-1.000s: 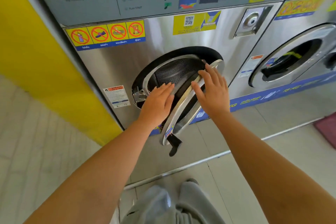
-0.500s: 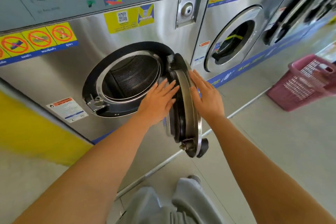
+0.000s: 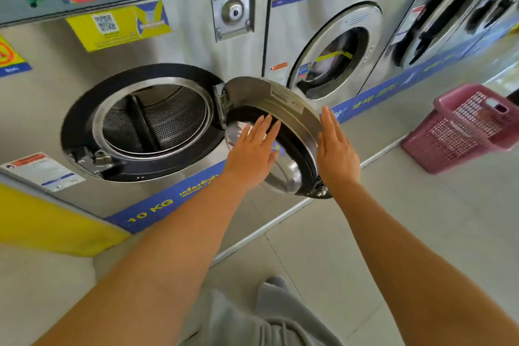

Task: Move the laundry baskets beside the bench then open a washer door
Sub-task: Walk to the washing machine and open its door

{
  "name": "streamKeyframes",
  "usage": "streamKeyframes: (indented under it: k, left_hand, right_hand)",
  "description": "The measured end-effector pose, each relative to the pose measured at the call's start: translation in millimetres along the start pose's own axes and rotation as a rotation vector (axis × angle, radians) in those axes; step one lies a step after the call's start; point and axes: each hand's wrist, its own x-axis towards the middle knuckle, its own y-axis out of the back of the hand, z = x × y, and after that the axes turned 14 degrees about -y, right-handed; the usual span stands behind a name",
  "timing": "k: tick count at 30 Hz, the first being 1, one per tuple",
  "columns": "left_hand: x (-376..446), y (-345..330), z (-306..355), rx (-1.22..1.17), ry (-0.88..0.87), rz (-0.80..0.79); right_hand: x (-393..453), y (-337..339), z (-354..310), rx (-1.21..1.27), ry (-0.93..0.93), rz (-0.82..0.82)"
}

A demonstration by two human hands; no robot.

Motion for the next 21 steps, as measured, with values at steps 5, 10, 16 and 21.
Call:
streamKeyframes:
  k: [5,10,16,21]
  left_hand:
    - [26.9,-9.5,16.6,0.028,0.084,-0.019]
    - [35.3,-9.0,25.6,0.050,0.146,-0.050]
    - [35.9,18.5,31.6,0.098,0.158,-0.059]
    - [10.7,36.5,37.1,0.104,0.275,-0.015]
  right_hand:
    - [30.9,-3.5,16.2,0.027,0.073,-0.019]
    - [44.5,-5.5,26.0,0.042,0.152,-0.004]
    - [44.7,-0.9,29.6,0.004,0.215,-0.024]
    - [42.6,9.0,27.5,-0.102,0.243,0.019]
